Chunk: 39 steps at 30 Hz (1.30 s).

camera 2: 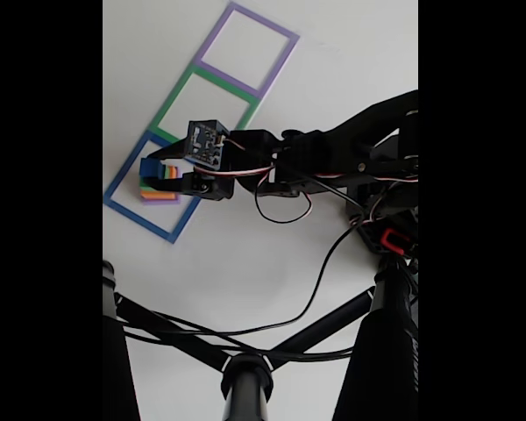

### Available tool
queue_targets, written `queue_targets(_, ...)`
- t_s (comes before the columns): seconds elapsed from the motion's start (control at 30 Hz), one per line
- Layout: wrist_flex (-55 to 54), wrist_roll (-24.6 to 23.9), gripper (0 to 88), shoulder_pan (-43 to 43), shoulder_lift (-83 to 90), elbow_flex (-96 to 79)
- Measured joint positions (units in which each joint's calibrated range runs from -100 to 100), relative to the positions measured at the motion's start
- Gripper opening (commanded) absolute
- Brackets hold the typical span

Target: Tower of hanoi

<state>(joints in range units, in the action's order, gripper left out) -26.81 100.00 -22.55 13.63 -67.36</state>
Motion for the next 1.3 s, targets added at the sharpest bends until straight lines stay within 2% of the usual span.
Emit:
queue_targets(0.43,-2.57,0.00,8.8,0.00,-0.51,-2.09)
queue_targets(0.77,-3.93,0.00,17.4,-0.49,-0.51,-3.31)
queue_targets(1.3,-3.93,0.00,21.6,-0.57,3.80,-3.48)
